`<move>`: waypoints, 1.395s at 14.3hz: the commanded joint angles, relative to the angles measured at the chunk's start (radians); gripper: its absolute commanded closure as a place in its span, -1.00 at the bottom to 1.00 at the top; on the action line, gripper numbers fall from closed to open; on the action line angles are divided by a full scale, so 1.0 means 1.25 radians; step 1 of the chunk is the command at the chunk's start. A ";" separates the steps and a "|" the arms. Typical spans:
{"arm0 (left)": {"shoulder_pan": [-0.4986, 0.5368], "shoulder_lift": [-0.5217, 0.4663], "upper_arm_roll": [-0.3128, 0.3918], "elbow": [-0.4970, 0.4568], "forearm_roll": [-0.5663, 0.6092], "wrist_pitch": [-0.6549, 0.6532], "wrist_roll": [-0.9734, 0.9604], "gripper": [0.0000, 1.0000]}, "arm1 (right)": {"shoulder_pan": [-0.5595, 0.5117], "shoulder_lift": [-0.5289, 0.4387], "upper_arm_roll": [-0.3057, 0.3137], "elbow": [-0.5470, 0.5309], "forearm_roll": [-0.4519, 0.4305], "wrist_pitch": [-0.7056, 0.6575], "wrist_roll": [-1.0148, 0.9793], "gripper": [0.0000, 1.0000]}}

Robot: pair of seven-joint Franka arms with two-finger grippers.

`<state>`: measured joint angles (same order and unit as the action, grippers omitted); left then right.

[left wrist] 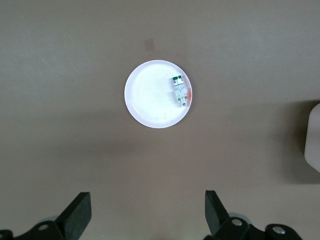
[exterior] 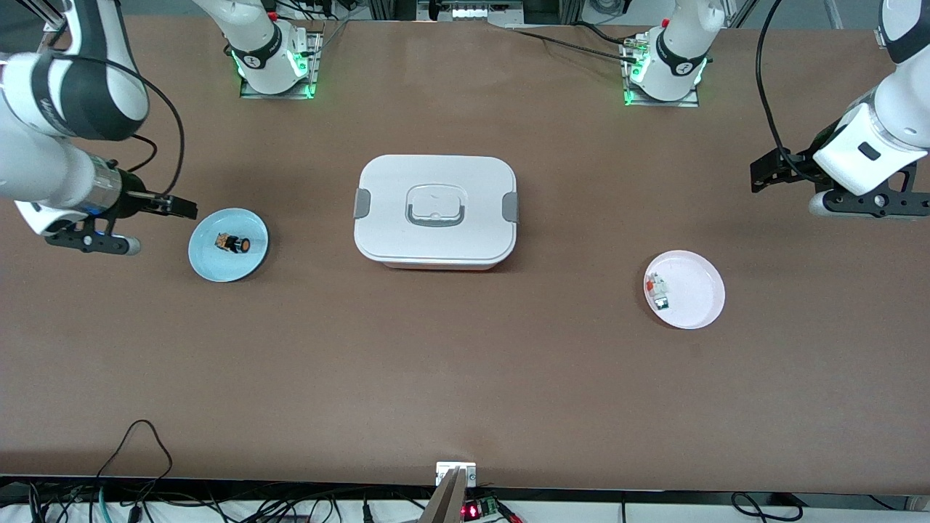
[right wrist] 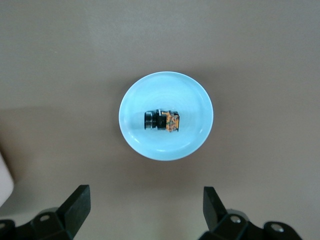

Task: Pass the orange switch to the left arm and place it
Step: 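Lower the right gripper and grasp the orange switch in the dish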

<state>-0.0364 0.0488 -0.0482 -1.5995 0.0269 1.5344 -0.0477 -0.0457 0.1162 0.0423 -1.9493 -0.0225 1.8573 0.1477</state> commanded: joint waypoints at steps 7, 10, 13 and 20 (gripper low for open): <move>-0.004 0.001 0.000 0.016 0.001 -0.011 -0.002 -1.00 | -0.057 0.107 0.007 -0.170 -0.009 0.303 -0.101 -1.00; -0.009 -0.001 -0.006 0.016 0.002 -0.020 -0.004 -1.00 | -0.057 0.136 0.007 -0.198 -0.008 0.361 -0.101 -1.00; 0.000 -0.006 0.002 0.016 -0.008 -0.019 -0.001 -1.00 | -0.055 0.171 0.008 -0.203 -0.008 0.392 -0.101 -1.00; -0.008 -0.017 -0.018 0.016 0.003 -0.018 0.001 -1.00 | -0.049 0.220 0.010 -0.203 -0.002 0.447 -0.088 -1.00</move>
<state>-0.0443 0.0332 -0.0692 -1.5919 0.0269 1.5307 -0.0489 -0.1060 0.3857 0.0473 -2.1938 -0.0237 2.3897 0.0332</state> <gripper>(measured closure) 0.000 0.000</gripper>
